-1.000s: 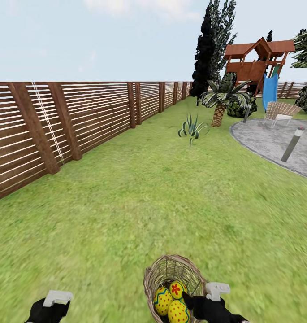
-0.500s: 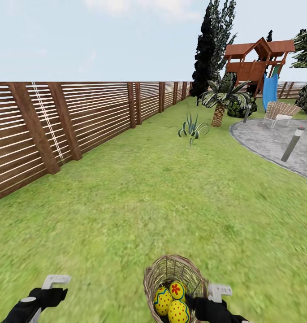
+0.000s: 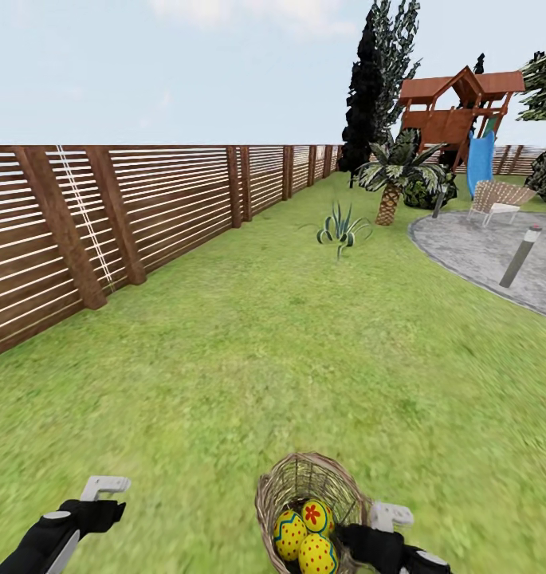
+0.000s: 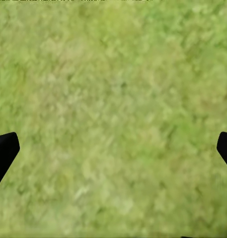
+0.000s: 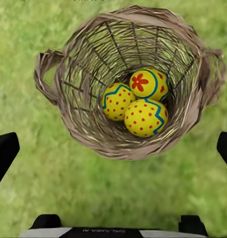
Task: Take the three Easter eggs out of the wicker basket on the lawn in the garden, then place them on the lawn next to a single tree (choose any tree) so that all three eggs are next to the same tree and none are left in the basket.
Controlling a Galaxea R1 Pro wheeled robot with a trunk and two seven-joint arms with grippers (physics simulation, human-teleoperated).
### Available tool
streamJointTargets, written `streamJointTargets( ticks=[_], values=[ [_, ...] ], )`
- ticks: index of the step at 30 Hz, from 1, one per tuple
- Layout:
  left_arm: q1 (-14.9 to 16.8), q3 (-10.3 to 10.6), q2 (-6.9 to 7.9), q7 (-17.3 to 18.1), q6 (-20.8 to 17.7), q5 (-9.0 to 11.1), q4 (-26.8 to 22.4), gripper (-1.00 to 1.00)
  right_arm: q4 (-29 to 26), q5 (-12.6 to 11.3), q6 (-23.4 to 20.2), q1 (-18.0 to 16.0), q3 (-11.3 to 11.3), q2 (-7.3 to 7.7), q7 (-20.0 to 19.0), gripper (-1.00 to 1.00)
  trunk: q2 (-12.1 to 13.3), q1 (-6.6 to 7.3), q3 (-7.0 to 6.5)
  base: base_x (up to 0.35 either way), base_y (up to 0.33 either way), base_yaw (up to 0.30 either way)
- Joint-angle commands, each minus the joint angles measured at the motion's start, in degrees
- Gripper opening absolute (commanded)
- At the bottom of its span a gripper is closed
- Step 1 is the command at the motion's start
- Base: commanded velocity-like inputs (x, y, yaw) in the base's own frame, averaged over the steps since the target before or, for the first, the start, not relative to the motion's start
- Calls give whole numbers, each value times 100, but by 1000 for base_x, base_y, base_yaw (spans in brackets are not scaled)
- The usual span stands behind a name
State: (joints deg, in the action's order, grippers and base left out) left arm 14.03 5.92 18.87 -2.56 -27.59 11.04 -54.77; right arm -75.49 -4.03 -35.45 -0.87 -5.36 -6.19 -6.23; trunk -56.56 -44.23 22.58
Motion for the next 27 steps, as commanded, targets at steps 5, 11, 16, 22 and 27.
streamJointTargets(
  ticks=[5,11,16,22,27],
  values=[
    [3,54,2,-15,8,37,-1,100,1225,-32,-25,-1089,-515,31,389,100,-5,0,7,0,0,0],
    [3,78,-65,-15,15,5,9,100,2109,-32,-20,-1865,-660,186,642,100,-5,0,7,0,0,0],
    [10,83,-161,-24,30,-7,141,100,3717,-47,678,-2556,-692,388,798,100,-5,0,7,0,0,0],
    [19,98,-416,-12,340,-5,668,100,5195,-53,1391,-3131,-701,549,1106,100,-5,0,7,0,0,0],
    [32,103,-493,-10,488,8,876,100,5490,-55,1515,-3247,-703,579,1182,100,-5,0,7,0,0,0]
  ],
)
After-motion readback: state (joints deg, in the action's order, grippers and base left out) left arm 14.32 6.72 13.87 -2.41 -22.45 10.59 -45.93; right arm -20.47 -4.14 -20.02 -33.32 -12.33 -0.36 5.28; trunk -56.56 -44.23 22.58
